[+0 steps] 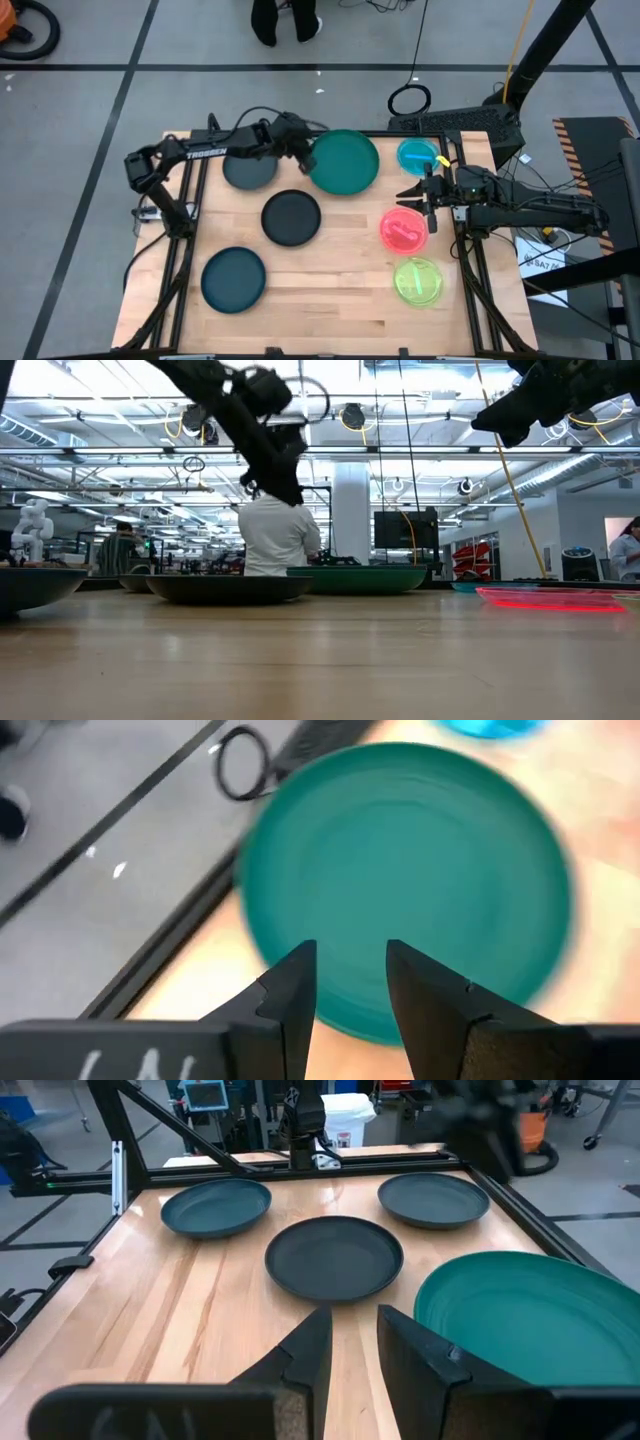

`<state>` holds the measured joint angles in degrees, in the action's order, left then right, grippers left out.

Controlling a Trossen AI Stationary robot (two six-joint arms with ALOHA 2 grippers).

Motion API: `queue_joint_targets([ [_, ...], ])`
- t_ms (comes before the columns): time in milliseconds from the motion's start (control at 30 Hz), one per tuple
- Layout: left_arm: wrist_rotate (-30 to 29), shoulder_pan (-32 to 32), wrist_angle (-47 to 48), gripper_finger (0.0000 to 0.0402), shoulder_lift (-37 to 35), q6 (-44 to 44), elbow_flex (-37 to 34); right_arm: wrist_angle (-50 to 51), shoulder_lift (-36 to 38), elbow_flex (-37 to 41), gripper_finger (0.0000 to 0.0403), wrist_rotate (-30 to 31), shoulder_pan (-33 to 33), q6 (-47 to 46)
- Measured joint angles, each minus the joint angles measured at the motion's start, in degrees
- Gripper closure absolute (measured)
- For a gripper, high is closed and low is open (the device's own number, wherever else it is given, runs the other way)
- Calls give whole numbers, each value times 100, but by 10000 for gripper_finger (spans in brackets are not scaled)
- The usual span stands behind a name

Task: Stack plastic plates
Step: Stack the black plate on top of the green plate

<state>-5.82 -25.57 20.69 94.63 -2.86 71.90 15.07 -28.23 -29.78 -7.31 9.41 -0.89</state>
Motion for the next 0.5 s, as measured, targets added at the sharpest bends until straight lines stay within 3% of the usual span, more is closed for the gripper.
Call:
queue_joint_targets([
  [267, -66, 711, -30, 273, -713, 599, -448, 20, -8, 0, 326, -18, -1, 0],
  [433, -108, 886, -61, 273, -1361, 407, -1183, 2, -12, 0, 326, 3, -1, 34],
  [500, -103, 980, -156, 273, -1630, 216, -1495, -163, -21, 0, 326, 318, -2, 96],
])
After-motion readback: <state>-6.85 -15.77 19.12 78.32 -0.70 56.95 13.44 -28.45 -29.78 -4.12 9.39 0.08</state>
